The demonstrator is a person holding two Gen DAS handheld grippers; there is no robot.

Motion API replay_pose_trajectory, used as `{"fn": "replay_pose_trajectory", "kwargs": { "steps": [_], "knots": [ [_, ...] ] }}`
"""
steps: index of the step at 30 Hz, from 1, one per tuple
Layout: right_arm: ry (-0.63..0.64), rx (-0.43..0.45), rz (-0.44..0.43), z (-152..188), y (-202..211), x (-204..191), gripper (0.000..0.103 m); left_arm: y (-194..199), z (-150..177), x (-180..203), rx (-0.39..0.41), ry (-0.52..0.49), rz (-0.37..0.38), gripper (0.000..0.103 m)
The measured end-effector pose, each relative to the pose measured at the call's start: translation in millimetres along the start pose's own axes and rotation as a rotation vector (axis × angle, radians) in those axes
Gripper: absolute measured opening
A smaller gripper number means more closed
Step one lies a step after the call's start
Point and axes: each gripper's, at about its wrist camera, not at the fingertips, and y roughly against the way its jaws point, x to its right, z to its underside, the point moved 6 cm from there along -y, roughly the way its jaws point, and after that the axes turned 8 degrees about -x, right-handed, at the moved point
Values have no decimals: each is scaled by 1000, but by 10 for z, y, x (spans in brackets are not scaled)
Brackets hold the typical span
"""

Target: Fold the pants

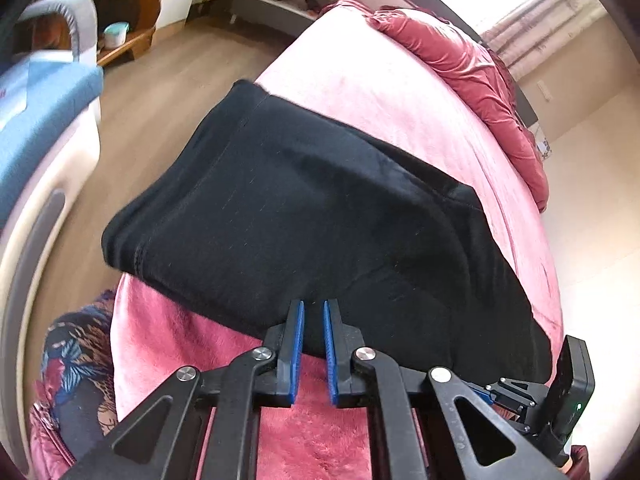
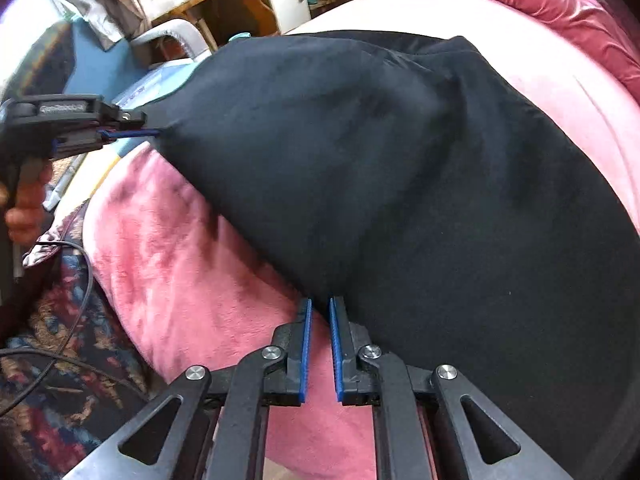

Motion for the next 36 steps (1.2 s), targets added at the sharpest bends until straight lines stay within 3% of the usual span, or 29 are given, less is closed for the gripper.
{"fn": "replay_pose_trajectory", "kwargs": {
  "steps": [5, 9, 13, 18, 23, 27, 29, 31, 36],
  "knots": [
    [-63, 9, -113, -76, 198, 156, 16, 41, -49, 117, 25, -64, -41, 11],
    [-163, 111, -187, -385, 515, 465, 20, 50, -114, 378, 50, -174, -47, 18],
    [-262, 189, -172, -784, 696, 917, 21, -96, -154, 665, 36, -284, -22, 19],
    [-338, 190, -163, -1413, 635, 1310, 21, -398, -158, 967, -10, -413, 3, 22],
    [-347, 126, -168, -1847, 357, 1423, 25, -680, -99, 982, -64, -460, -35, 22],
    [-307, 43, -289, -1996, 118, 1334, 24, -812, -33, 820, -100, -448, -62, 22],
    [-289, 85, -256, -2031, 138, 1319, 8, -832, -15, 752, -101, -421, -47, 22],
    [-330, 164, -256, -2100, 178, 1385, 6, -855, 0, 702, -93, -406, -40, 22],
    [-364, 126, -184, -2035, -138, 1442, 6, -841, -29, 739, -94, -414, -39, 22]
  ]
}}
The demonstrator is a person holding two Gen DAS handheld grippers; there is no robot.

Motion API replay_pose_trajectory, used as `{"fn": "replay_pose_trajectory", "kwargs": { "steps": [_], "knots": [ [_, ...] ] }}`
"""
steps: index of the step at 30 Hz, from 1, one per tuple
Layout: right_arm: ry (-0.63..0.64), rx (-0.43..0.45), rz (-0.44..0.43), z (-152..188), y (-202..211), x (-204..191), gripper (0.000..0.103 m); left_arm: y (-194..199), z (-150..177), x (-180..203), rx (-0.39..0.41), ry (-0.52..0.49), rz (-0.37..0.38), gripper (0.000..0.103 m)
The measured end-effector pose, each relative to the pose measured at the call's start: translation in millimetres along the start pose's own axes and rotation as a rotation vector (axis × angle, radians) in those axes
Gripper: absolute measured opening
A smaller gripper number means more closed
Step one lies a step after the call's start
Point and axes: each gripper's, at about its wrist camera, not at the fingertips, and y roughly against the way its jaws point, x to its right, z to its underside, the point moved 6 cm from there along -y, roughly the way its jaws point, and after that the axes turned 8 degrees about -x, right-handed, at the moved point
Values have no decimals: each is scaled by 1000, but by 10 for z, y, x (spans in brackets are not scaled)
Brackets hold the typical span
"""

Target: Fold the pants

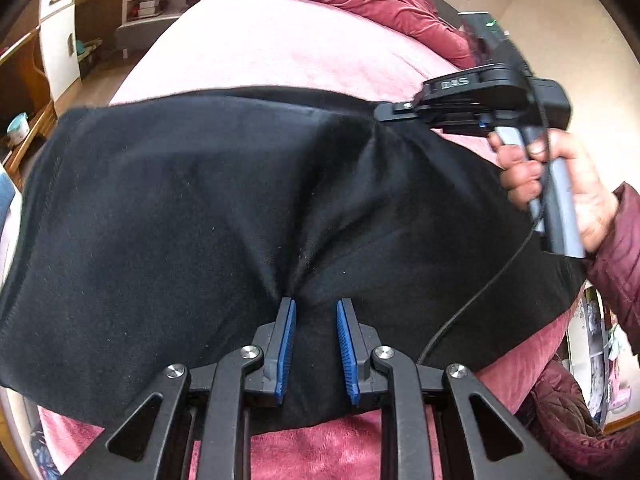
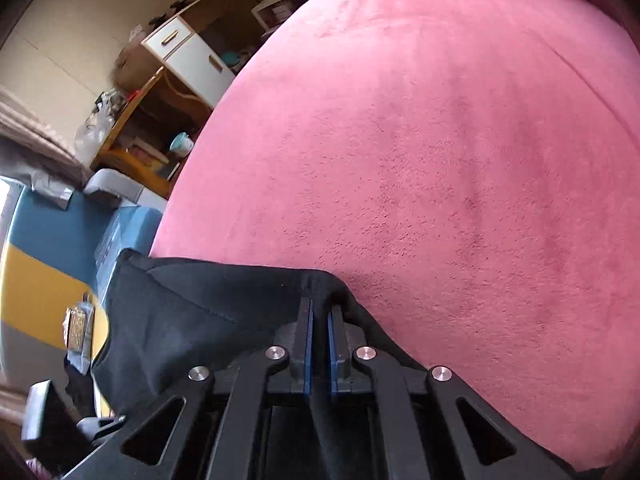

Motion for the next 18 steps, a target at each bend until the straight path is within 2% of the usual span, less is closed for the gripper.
{"fn": "replay_pose_trajectory", "kwargs": {
  "steps": [4, 6, 7, 9, 13, 16, 18],
  "knots": [
    [22, 10, 33, 31, 27, -71, 6, 200, -51, -156, 51, 44, 30, 25],
    [29, 10, 43, 32, 20, -138, 7, 355, -95, -360, 104, 108, 32, 25],
    [25, 13, 41, 11, 35, -133, 11, 419, -118, -476, 123, 143, 24, 25],
    [23, 33, 44, 16, 179, -77, 15, 527, -122, -768, 154, 233, -17, 25],
    [21, 74, 85, 153, 397, -53, 36, 615, 48, -1228, 157, 403, -69, 25],
    [15, 124, 114, 275, 603, -41, 36, 583, 205, -1425, 162, 489, -63, 25],
    [-6, 158, 125, 380, 759, 5, 36, 494, 240, -1483, 143, 489, -70, 25]
  ]
}}
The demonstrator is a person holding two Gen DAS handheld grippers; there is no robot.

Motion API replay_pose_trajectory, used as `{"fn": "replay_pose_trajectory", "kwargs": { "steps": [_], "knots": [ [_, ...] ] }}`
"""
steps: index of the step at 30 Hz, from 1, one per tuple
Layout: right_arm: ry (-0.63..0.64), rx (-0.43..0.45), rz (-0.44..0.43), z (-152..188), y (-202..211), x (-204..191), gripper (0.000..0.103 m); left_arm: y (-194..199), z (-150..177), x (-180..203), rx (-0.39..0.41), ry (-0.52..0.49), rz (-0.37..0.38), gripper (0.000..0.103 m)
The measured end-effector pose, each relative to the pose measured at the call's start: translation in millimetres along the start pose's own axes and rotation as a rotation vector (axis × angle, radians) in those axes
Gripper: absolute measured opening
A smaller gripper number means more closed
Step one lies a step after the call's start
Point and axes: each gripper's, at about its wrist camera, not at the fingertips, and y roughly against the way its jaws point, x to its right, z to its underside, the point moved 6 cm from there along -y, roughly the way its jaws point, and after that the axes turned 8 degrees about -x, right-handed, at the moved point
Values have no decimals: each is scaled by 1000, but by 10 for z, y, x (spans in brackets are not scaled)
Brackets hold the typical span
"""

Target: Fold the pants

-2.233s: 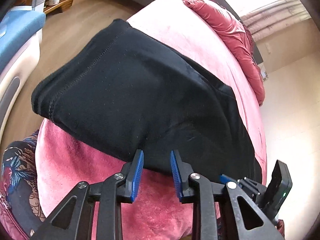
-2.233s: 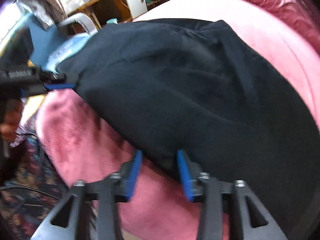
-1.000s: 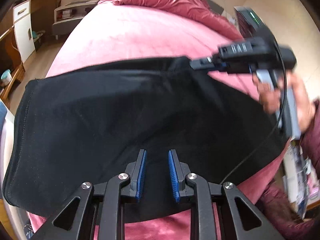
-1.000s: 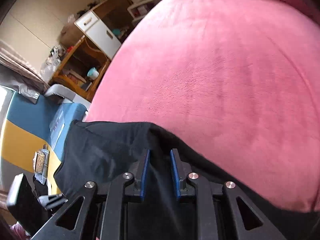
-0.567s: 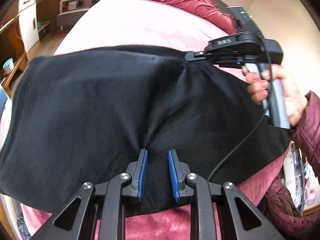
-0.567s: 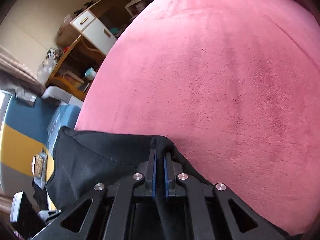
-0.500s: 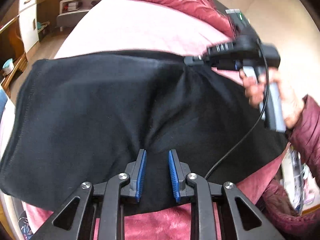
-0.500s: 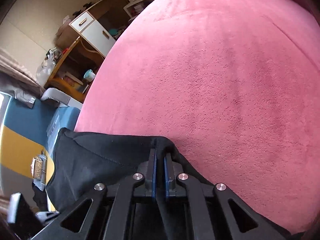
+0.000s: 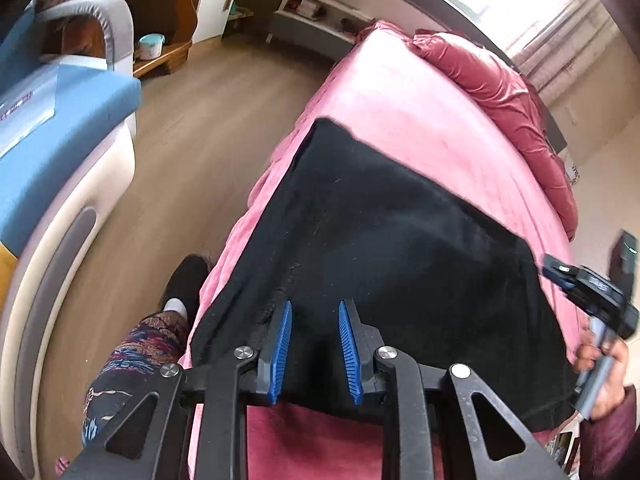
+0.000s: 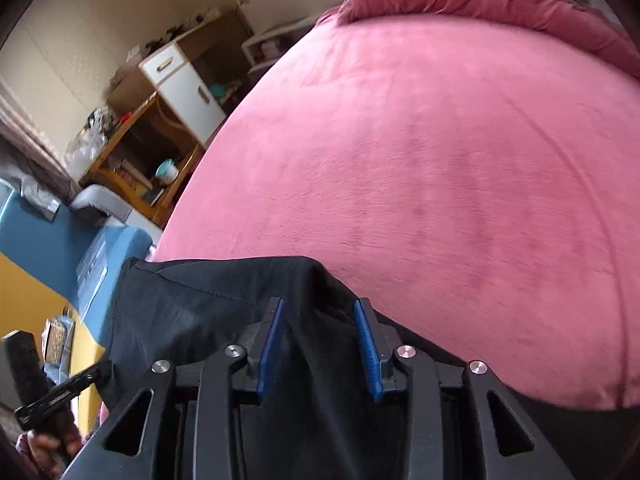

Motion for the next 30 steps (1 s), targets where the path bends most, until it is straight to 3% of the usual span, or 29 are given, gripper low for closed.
{"fn": "replay_pose_trajectory", "kwargs": {
  "steps": [7, 13, 20, 26, 30],
  "knots": [
    [-179, 95, 50, 683, 839, 651, 37, -17, -74, 234, 31, -168, -163, 25],
    [-439, 150, 130, 1569, 1509, 1572, 38, 156, -31, 602, 54, -209, -110, 26],
    [-764, 257, 189, 2600, 2169, 2539, 38, 114, 212, 1169, 35, -361, -54, 26],
    [-1003, 383, 156, 3266, 2540, 3121, 39, 4, 503, 1538, -25, -479, -27, 26],
    [-1117, 450, 100, 3486, 2579, 3437, 40, -74, 723, 1749, -63, -555, -27, 27]
  ]
}}
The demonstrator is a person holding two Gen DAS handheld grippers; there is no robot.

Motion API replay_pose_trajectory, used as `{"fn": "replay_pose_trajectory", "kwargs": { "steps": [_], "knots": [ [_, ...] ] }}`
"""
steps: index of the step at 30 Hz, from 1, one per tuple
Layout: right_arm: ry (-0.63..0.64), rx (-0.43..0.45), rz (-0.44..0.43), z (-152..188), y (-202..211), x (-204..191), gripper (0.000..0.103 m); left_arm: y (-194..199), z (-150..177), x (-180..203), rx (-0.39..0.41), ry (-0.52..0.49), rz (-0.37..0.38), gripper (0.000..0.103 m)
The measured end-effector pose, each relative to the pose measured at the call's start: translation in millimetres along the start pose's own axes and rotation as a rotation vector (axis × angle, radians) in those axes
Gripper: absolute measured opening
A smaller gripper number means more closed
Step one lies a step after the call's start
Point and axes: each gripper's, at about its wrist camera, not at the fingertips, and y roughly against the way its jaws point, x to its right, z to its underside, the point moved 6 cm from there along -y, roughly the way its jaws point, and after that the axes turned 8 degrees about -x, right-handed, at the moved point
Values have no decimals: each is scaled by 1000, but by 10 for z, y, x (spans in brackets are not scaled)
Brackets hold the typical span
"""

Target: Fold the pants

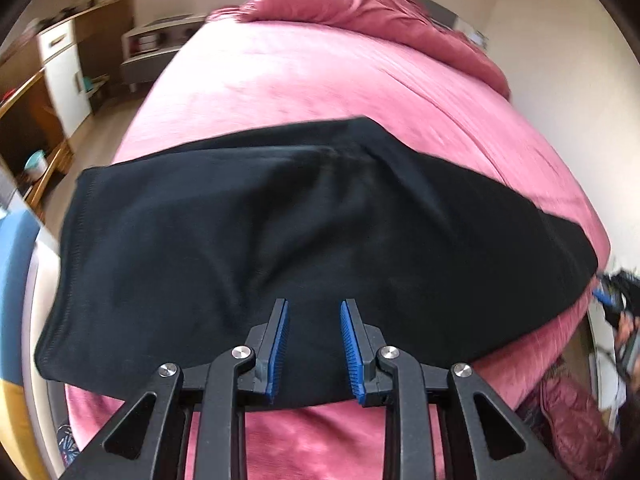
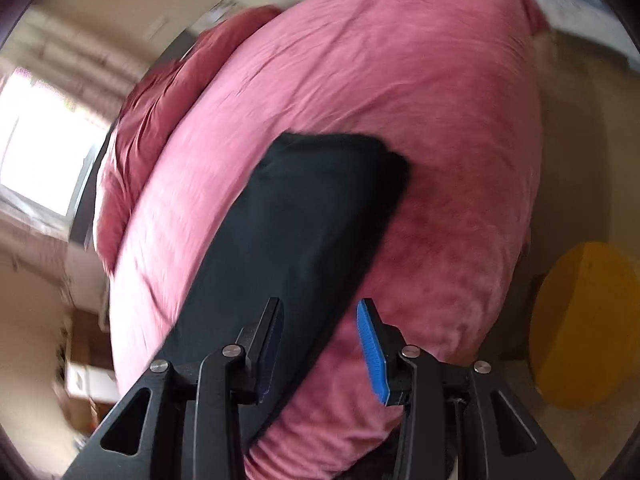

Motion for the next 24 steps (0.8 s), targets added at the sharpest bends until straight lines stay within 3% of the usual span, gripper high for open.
{"fn": "replay_pose_trajectory", "kwargs": {
  "steps": [6, 13, 15, 20, 24],
  "knots": [
    [-125, 18, -55, -229, -226, 241, 40, -95, 40, 251, -38, -54, 0, 28],
    [-185, 47, -123, -387, -350, 388, 40, -202, 19, 362, -66, -64, -14, 31],
    [-176, 55, -123, -461, -360, 375, 39, -245, -2, 373, -85, -51, 0, 31],
    [-90, 42, -59, -546, -357, 205, 20, -323, -48, 429, -105, -56, 10, 31],
    [30, 66, -105, -519, -57, -159, 18, -351, -91, 500, -104, -69, 34, 31]
  ]
}}
